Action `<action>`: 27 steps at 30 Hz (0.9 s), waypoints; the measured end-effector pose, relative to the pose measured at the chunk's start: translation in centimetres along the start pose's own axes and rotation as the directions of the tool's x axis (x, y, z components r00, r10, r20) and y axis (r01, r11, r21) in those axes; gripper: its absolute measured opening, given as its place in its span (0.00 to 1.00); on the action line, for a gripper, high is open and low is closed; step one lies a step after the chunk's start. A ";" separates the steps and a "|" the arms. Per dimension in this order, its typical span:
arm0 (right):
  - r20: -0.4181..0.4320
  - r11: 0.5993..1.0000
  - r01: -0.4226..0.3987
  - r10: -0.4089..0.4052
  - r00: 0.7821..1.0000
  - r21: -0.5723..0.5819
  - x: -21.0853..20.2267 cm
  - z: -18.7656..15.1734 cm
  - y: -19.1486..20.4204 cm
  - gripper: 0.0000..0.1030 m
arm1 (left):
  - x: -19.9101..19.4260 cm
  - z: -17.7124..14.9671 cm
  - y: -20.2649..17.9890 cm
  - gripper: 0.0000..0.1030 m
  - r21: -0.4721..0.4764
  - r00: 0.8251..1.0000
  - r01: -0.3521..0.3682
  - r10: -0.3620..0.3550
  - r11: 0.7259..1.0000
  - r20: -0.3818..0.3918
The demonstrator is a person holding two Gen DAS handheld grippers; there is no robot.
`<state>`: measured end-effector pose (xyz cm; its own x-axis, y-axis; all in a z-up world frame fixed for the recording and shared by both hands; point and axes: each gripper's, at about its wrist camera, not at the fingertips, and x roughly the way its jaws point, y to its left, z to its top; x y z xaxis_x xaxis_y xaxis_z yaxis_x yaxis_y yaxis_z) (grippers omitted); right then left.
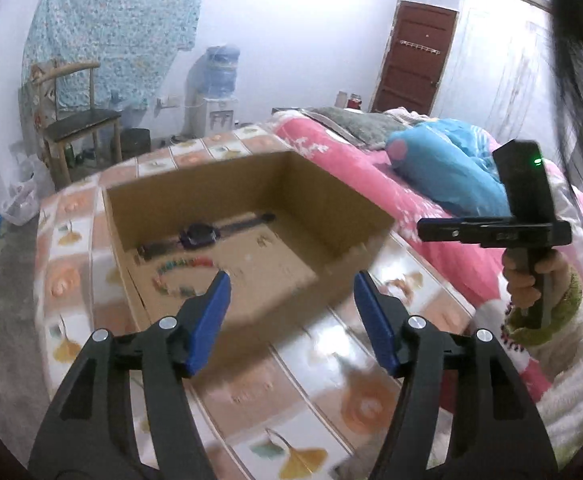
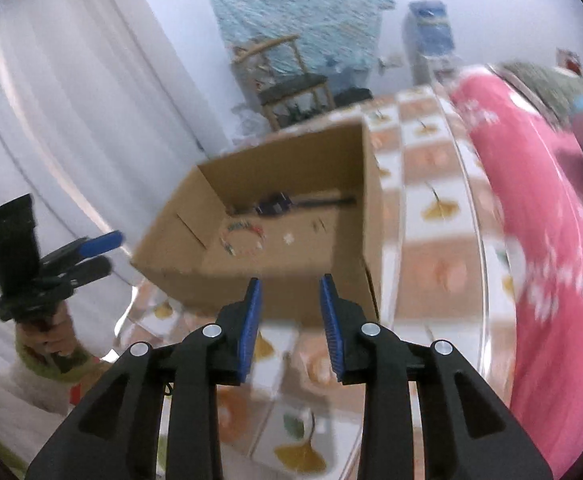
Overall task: Organize jewelry
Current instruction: 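Move the right tool to the pink-and-orange bead bracelet on the table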
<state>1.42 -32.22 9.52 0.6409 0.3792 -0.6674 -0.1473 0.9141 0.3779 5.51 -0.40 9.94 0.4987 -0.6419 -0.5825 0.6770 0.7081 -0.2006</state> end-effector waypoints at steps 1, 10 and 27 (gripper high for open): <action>-0.011 1.000 0.013 -0.012 1.000 0.015 0.2 -1.1 -0.3 0.29 | 0.0 -0.7 -0.3 0.59 0.001 1.000 0.002 -0.002 1.000 -0.004; -0.090 0.994 0.100 -0.096 0.991 0.033 2.9 -5.8 -1.7 0.29 | 6.2 -6.1 -5.0 0.59 0.070 0.992 0.008 0.001 0.997 -0.124; -0.142 0.967 0.221 -0.238 0.961 -0.125 7.2 -5.8 -2.5 0.28 | 15.8 -6.5 -7.2 0.40 0.252 0.971 0.029 0.032 0.967 -0.235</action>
<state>2.04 -30.96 0.08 0.5436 0.1673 -0.8225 -0.0947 0.9859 0.1380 4.98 -13.66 -2.94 0.3791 -0.5312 -0.7577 0.8058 0.5921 -0.0120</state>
